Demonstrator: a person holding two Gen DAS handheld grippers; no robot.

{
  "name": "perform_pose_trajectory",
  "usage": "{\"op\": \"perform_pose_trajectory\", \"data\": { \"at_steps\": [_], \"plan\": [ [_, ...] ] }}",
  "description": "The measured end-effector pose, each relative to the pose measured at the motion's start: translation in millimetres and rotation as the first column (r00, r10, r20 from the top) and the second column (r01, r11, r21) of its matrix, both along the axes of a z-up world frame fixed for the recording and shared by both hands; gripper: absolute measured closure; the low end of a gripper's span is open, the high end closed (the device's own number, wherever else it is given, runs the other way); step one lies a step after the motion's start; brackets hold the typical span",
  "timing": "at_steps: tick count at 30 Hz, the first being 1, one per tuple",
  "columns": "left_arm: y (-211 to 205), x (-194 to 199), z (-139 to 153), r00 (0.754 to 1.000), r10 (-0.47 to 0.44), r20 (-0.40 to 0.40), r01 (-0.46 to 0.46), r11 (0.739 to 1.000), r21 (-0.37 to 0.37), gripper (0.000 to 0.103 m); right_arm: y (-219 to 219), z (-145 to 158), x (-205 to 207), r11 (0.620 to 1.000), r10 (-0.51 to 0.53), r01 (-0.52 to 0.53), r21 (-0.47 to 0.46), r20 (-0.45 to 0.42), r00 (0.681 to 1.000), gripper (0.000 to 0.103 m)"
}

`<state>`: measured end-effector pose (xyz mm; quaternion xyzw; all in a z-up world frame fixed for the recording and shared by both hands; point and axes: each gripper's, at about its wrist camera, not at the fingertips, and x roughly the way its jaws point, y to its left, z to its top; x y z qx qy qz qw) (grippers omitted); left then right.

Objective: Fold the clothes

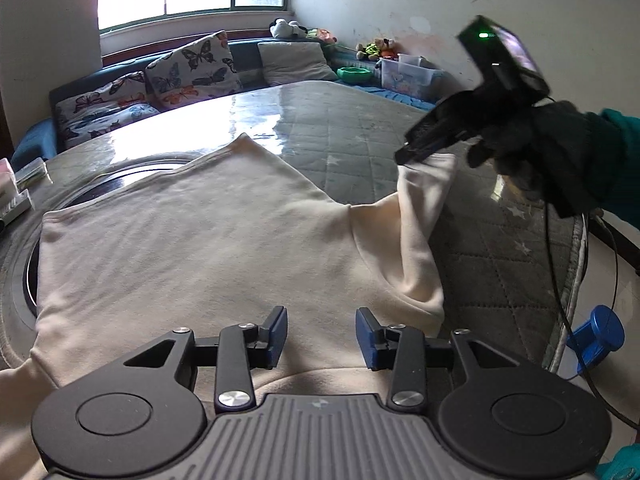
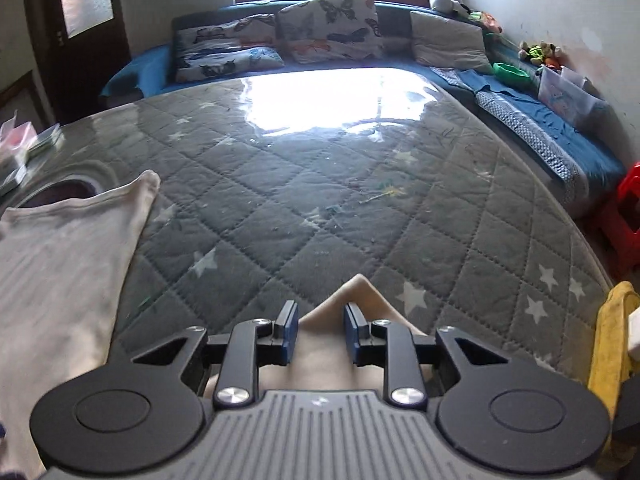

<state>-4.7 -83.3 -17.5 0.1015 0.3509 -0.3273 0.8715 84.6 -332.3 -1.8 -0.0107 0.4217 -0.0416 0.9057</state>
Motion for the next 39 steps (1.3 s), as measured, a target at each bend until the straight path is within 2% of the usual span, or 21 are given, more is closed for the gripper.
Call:
{"op": "perform_pose_trajectory", "data": {
  "at_steps": [4,7,10,13,19,24,27,29,33,37,39],
  "plan": [
    [-2,-1,-2,1.000,-0.008,-0.005,0.008,1.000,0.007,0.061,-19,-7,19,0.996,-0.086,0.086,0.010,-0.005,0.996,0.080],
    [-2,-2,-2,1.000,-0.010,-0.005,0.010,1.000,0.007,0.060,-18,-1,15,0.997,-0.082,0.082,0.013,0.024,0.996,0.097],
    [-3,-3,-2,1.000,-0.011,-0.002,0.011,1.000,0.009,0.060,-18,6,12,0.997,-0.078,0.078,0.017,0.053,0.995,0.101],
    [-3,-3,-3,1.000,-0.013,-0.002,0.013,1.000,0.012,0.060,-18,13,8,0.997,-0.074,0.073,0.021,0.084,0.994,0.101],
    [-3,-3,-4,1.000,-0.019,0.005,0.019,1.000,0.018,0.060,-28,42,-34,0.996,-0.085,0.085,0.009,0.174,0.981,0.101],
    [-3,-5,-4,1.000,-0.027,0.008,0.027,0.999,0.021,0.058,-47,33,-65,0.985,-0.156,0.163,-0.056,0.109,0.982,0.101],
    [-3,-6,-4,0.999,-0.034,0.011,0.034,0.999,0.025,0.058,-51,24,-74,0.977,-0.177,0.184,-0.110,0.068,0.982,0.095],
    [-4,-6,-4,0.999,-0.036,0.012,0.035,0.999,0.027,0.057,-51,22,-75,0.979,-0.169,0.175,-0.103,0.068,0.983,0.094],
    [-3,-6,-4,1.000,-0.028,0.005,0.028,0.999,0.022,0.057,-45,13,-60,0.995,-0.102,0.103,-0.018,0.035,0.994,0.093],
    [3,-8,-2,1.000,-0.006,-0.006,0.006,1.000,0.011,0.057,-36,-3,-37,0.997,-0.082,0.082,-0.015,0.009,0.997,0.089],
    [11,-9,1,1.000,0.019,-0.008,-0.019,1.000,0.001,0.057,-34,-8,-28,0.996,-0.091,0.092,-0.022,0.027,0.995,0.088]
  ]
}}
